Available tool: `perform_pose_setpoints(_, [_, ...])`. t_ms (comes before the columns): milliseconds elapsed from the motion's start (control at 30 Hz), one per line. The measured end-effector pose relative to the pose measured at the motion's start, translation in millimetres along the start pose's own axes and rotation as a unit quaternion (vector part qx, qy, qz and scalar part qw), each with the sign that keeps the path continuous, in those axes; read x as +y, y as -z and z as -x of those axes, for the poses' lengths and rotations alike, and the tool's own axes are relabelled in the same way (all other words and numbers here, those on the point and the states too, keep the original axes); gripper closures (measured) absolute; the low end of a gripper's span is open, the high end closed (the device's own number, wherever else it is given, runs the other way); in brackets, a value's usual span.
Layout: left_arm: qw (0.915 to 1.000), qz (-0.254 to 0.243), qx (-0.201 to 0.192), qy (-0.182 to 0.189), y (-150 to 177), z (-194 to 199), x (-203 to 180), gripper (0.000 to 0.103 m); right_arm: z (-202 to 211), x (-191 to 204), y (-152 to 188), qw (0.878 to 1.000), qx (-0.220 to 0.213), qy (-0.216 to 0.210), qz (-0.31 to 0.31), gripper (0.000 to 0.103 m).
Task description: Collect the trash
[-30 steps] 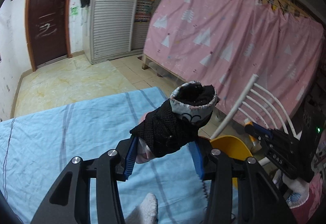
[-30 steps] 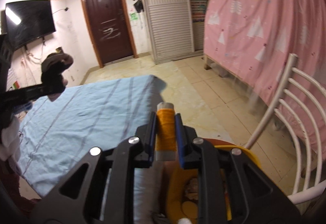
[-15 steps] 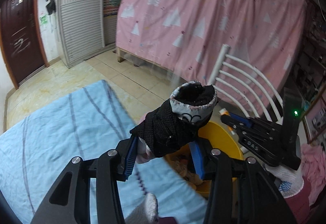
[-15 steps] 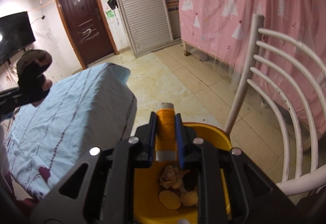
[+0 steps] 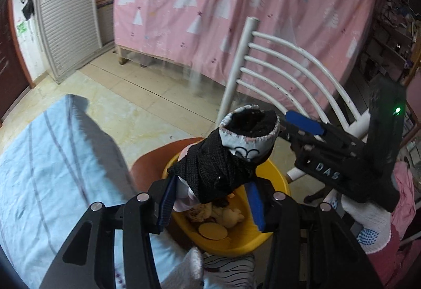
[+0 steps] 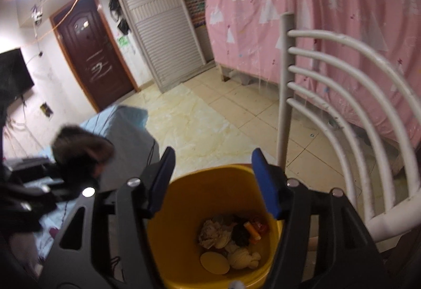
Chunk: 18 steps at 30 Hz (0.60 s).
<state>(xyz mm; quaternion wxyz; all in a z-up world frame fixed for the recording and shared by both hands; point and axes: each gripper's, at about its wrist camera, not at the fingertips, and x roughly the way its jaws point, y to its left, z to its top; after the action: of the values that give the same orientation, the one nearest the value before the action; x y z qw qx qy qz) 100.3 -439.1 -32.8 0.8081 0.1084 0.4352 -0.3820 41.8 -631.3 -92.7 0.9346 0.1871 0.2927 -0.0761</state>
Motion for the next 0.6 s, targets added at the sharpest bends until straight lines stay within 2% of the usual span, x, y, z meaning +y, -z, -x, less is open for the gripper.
perform_pose_setpoints(67, [0.9999, -0.005, 0.005, 0.009, -3.5, -7.8, -6.3, 0.052, 6.6, -4.8, 0.4, 1.000, -0.010, 0.007, -0.009, 0.043])
perform_pose_setpoints(100, [0.9999, -0.008, 0.006, 0.011, -5.8, -11.9, -9.8, 0.042, 9.3, -6.3, -0.3, 1.000, -0.013, 0.008, -0.013, 0.043])
perform_pose_setpoints(167, [0.9998, -0.008, 0.010, 0.012, -8.2, -18.1, -13.1, 0.030, 15.9, -11.1, 0.4, 0.999, -0.022, 0.013, -0.023, 0.042])
perform_pose_setpoints(433, [0.9997, 0.009, -0.004, 0.024, -8.2, -7.1, -3.5, 0.030, 24.5, -15.5, 8.9, 0.998, -0.028, 0.028, -0.048, 0.038])
perform_pose_setpoints(500, [0.9995, 0.013, -0.013, 0.027, -9.6, 1.3, 1.1, 0.029, 28.9, -10.9, 9.8, 0.998, -0.031, 0.021, -0.056, 0.027])
perform_pose_setpoints(600, [0.9987, 0.029, -0.021, 0.035, -11.9, 14.7, 8.1, 0.029, 41.8, 7.7, 11.6, 0.998, -0.046, 0.016, -0.045, 0.020])
